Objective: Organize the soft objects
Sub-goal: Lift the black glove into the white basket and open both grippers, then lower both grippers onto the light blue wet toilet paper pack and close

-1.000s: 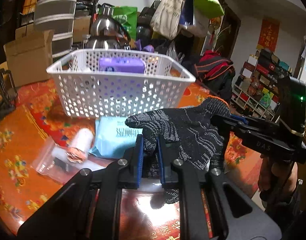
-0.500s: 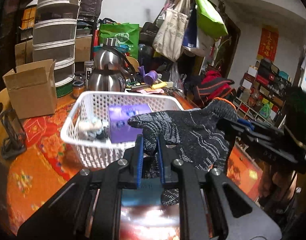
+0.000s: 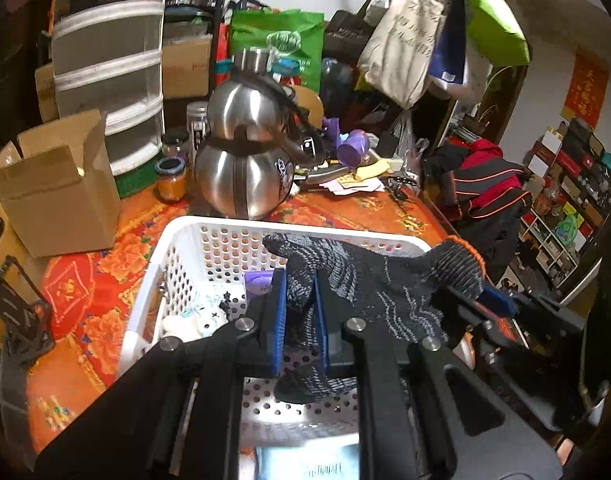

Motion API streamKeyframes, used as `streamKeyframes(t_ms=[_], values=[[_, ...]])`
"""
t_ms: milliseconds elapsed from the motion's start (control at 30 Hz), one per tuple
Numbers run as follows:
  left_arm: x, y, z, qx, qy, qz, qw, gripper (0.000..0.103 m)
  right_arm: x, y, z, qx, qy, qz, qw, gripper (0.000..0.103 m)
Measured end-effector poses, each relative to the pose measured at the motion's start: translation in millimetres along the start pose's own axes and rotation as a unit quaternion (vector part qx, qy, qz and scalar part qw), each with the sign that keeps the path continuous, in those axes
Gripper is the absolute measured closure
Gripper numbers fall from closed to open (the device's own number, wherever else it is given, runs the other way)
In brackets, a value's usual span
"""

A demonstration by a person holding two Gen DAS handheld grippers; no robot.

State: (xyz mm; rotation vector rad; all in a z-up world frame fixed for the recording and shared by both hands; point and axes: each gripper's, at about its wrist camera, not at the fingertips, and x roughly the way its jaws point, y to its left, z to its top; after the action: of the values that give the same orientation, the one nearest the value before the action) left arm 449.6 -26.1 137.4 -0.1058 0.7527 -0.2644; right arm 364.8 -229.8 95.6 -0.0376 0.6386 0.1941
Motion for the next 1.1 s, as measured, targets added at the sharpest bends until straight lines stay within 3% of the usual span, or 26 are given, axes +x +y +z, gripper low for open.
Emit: streamKeyframes(t_ms=[300,367,433,467,533,600,867,1100], values=[[42,2,-17,0.0,0.015,0.028,0.9995,0.091,45,0,-16,-0.033,0.039,-0.019,0.999,0.077],[42,2,-23,0.005,0.011,0.043,0.999,0.089,45,2,-17,-0.043,0.036,-0.022,0.998,0.068],[42,6,-28,-0.002,0.011,0.046,0.9989,0.084,41,4,-18,-0.049,0.029,-0.03,0.998,0.058],[41,9,-30,-0.007,0.011,0.043,0.999,0.078,37,3,-18,-0.049,0.022,-0.031,0.998,0.045],[36,12,-36,-0.007,0.006,0.041,0.9991,0.06,29,2,-18,-0.045,0.013,-0.03,0.998,0.033],[29,13,-44,-0.001,0.001,0.048,0.9988,0.039,20,1,-18,-0.042,0.004,-0.027,0.999,0.032],[-29,18,-89,0.004,-0.037,0.039,0.9986,0.027,-24,-11,-38,-0.018,-0.016,-0.006,1.0,0.032],[-79,24,-175,-0.006,-0.03,0.039,0.9988,0.023,-76,-22,-93,0.015,-0.021,0.029,0.999,0.026]])
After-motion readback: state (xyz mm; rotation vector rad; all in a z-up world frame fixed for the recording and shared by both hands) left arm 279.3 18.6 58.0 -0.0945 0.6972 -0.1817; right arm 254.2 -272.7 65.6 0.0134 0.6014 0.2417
